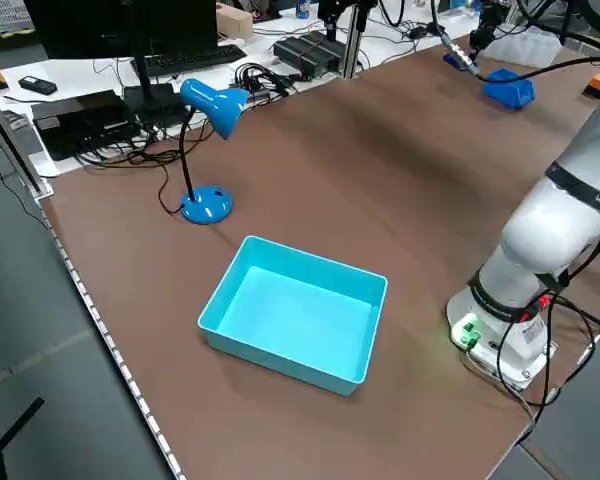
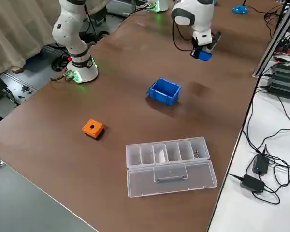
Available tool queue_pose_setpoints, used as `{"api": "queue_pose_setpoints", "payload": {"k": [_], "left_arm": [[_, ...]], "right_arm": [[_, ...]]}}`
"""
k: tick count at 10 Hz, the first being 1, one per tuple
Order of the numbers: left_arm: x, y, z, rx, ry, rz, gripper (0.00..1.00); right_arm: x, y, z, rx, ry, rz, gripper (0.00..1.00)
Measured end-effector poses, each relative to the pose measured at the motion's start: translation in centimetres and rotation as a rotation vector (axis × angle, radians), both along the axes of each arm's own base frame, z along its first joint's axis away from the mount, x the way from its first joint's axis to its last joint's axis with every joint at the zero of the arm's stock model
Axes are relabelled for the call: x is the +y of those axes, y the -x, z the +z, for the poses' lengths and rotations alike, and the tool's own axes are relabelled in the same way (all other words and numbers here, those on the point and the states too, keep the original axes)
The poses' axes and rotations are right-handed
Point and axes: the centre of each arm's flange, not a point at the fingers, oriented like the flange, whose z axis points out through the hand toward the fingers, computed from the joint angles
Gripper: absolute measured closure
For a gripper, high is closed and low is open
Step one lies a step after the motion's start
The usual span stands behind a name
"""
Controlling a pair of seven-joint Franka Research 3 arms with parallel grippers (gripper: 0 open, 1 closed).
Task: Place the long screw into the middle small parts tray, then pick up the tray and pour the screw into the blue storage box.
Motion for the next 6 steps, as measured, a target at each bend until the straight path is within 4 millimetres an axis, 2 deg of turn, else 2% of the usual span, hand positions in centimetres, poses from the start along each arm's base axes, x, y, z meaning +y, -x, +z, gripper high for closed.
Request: {"api": "queue_pose_setpoints", "payload": {"k": [1,3,6], "left_arm": [[-0.2,0.0,0.0,0.000,0.000,0.000,0.01],[-0.5,0.0,0.0,0.000,0.000,-0.001,0.01],[-0.7,0.0,0.0,0.000,0.000,-0.003,0.01]], "right_arm": [[-2.6,-0.6,0.6,0.004,-0.002,-0.003,0.99],[-6.0,-1.0,1.4,0.015,-0.007,0.018,0.99],[-12.1,-1.2,1.3,0.053,-0.017,0.067,0.99]]}}
